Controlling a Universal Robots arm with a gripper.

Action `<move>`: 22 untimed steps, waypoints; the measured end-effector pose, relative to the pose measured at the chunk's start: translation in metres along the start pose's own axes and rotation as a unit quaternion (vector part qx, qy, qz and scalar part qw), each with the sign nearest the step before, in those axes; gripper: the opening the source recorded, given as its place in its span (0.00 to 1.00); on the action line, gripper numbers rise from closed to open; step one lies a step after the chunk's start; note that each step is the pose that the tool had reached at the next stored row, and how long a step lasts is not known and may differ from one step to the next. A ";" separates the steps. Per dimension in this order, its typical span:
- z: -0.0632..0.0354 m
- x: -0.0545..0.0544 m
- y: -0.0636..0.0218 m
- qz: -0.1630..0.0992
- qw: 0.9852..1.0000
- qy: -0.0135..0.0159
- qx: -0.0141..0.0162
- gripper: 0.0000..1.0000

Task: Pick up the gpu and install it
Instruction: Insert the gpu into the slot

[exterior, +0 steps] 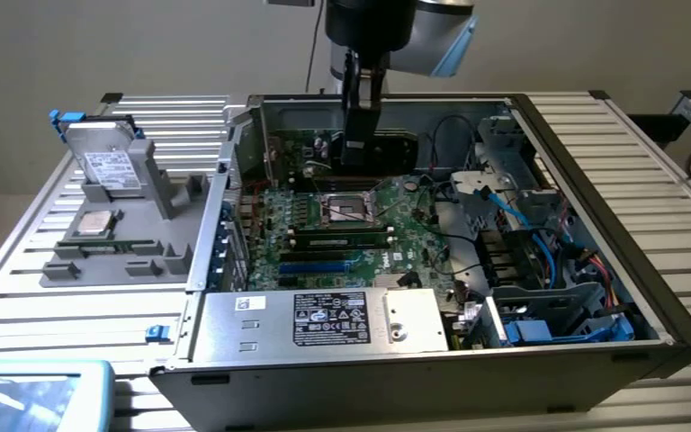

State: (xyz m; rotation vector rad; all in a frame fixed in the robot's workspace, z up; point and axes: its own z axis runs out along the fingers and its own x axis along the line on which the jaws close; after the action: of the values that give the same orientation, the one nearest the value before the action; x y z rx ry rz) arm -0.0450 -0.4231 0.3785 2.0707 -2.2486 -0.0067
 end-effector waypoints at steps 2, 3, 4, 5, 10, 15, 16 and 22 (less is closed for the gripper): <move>0.0022 0.000 0.0001 0.000 1.000 0.000 0.000 0.28; 0.0037 0.001 0.0002 0.000 1.000 0.000 0.000 0.28; 0.0053 0.001 0.0004 0.000 1.000 0.000 0.000 0.28; 0.0068 0.001 0.0005 0.000 1.000 0.000 0.000 0.28; 0.0127 0.004 0.0026 0.000 1.000 -0.001 0.000 0.28; 0.0186 0.009 0.0034 0.000 1.000 -0.004 0.000 0.28; 0.0201 0.010 0.0036 0.000 1.000 -0.005 0.000 0.28; 0.0279 0.017 0.0044 -0.001 1.000 -0.012 -0.001 0.28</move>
State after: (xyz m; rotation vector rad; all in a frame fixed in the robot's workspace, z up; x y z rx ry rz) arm -0.0526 -0.4410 0.3520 2.0824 -2.2595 -0.0336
